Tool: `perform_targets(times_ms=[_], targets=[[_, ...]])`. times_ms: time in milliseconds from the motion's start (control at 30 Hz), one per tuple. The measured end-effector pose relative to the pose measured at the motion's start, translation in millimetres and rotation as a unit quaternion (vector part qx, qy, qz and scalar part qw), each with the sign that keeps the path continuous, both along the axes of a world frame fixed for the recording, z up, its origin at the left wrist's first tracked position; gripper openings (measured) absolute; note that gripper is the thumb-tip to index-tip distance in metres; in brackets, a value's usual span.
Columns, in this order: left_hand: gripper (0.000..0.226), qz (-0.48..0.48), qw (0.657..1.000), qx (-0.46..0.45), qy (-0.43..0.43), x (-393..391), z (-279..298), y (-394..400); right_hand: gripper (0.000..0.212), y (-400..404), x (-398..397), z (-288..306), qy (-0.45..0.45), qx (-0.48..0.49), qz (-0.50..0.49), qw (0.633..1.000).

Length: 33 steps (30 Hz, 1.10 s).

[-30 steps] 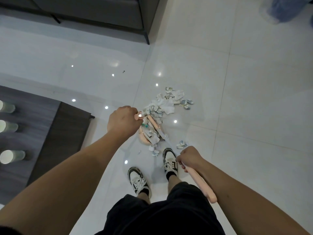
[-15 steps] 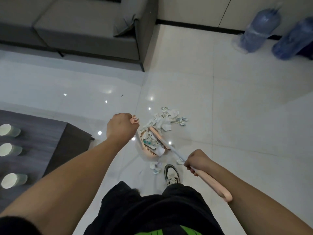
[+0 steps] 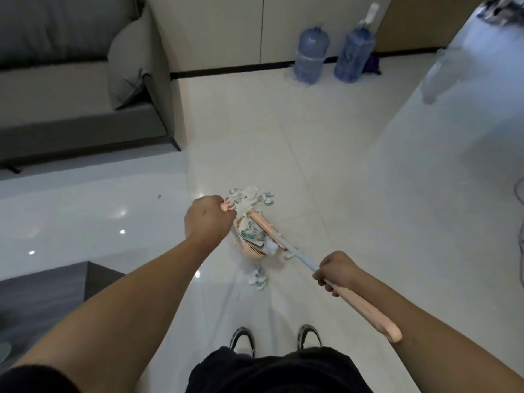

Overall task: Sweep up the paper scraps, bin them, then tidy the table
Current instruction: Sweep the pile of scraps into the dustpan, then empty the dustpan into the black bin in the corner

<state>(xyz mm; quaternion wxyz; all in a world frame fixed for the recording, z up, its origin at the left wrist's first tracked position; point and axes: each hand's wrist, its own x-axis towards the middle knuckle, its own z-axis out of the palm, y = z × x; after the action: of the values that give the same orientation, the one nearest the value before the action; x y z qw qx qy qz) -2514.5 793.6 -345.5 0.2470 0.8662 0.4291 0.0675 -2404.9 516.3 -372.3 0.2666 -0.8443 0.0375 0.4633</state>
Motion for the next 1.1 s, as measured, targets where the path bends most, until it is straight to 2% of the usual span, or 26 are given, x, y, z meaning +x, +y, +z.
perform_targets(times_ms=[167, 333, 600, 833, 1100], targets=[[0.026, -0.083, 0.996, 0.008, -0.017, 16.4, 18.4, -52.5, 0.016, -69.0, -23.8, 21.6, -0.028, 0.013, -0.073, 0.997], [0.025, -0.156, 0.987, 0.016, -0.029, 41.5, 31.6, -141.4, 0.022, -167.6, -48.5, 40.5, -0.054, 0.027, -0.147, 0.987], [0.026, -0.28, 0.958, 0.012, -0.059, 55.2, 46.4, -338.6, 0.007, -371.1, -109.0, 47.9, -0.096, 0.02, -0.309, 0.946], [0.029, -0.401, 0.913, -0.012, -0.072, 60.7, 55.9, -521.1, 0.011, -538.4, -175.4, 38.5, -0.118, -0.006, -0.476, 0.871], [0.03, -0.579, 0.812, -0.045, -0.066, 71.1, 66.8, -726.1, 0.008, -673.6, -247.4, 30.4, -0.126, -0.005, -0.648, 0.751]])
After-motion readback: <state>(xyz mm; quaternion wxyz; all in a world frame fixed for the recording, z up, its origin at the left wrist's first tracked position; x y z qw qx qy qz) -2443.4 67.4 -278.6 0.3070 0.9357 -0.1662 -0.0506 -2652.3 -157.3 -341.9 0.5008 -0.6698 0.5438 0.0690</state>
